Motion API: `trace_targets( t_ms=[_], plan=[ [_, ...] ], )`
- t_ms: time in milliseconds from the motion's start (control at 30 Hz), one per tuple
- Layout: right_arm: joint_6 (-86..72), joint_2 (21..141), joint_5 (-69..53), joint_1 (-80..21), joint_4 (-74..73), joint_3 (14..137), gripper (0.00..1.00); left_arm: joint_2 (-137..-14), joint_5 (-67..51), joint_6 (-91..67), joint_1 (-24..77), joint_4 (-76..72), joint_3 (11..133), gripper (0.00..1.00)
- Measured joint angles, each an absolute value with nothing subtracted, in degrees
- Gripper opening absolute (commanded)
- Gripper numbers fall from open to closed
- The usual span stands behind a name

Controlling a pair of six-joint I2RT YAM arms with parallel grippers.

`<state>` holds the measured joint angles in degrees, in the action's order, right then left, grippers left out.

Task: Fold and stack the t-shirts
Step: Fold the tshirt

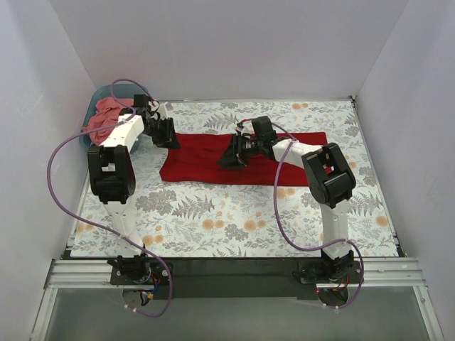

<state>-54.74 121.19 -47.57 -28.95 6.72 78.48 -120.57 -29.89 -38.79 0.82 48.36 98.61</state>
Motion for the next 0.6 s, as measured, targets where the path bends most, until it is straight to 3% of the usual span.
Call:
trace_targets(
  t_ms=[267, 600],
  plan=[
    [-25.2, 119.5, -50.0, -23.2, -15.9, 90.0, 0.42, -116.9, -30.5, -38.8, 4.5, 43.7, 96.8, 0.25],
    [10.5, 119.5, -27.7, -9.3, -45.2, 96.2, 0.37, -119.9, -20.9, -41.6, 15.6, 41.2, 94.6, 0.16]
  ],
)
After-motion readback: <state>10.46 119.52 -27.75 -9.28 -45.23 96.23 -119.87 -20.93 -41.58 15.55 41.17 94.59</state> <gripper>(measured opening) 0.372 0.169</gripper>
